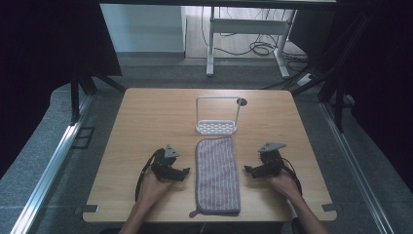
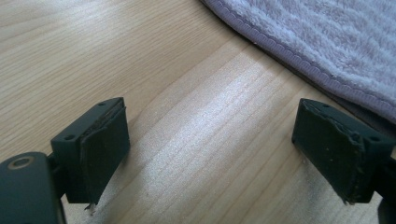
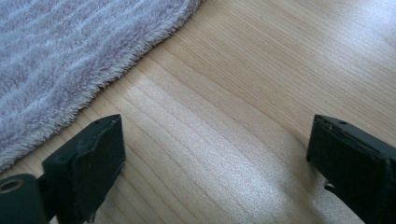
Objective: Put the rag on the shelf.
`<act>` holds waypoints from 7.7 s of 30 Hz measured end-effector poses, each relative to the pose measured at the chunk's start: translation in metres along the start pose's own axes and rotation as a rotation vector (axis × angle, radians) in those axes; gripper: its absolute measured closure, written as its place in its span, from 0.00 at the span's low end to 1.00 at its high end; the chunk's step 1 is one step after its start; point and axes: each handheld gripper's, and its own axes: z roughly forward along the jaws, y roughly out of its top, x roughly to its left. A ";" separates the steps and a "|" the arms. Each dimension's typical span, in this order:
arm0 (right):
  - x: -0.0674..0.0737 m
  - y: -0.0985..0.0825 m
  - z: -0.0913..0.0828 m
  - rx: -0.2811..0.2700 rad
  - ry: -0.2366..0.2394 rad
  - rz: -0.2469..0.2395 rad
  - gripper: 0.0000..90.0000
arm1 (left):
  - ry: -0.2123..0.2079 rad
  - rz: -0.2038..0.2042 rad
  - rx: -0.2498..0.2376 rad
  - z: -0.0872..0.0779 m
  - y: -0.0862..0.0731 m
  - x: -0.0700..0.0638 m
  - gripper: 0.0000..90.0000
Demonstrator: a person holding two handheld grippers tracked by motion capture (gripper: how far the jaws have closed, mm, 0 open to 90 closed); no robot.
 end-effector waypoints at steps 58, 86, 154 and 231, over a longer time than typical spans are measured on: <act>0.016 0.075 0.056 0.005 0.088 0.008 0.89 | -0.160 -0.010 -0.043 0.067 0.077 0.011 0.82; 0.019 0.110 -0.017 -0.188 0.072 -0.042 0.93 | -0.107 0.065 -0.196 -0.011 0.129 0.000 0.88; -0.026 0.301 -0.114 -0.451 -0.173 -0.126 0.94 | 0.145 0.118 -0.369 -0.112 0.309 0.049 0.87; -0.050 0.229 -0.022 -0.237 0.031 0.015 0.22 | -0.008 0.028 -0.197 -0.024 0.235 0.073 0.15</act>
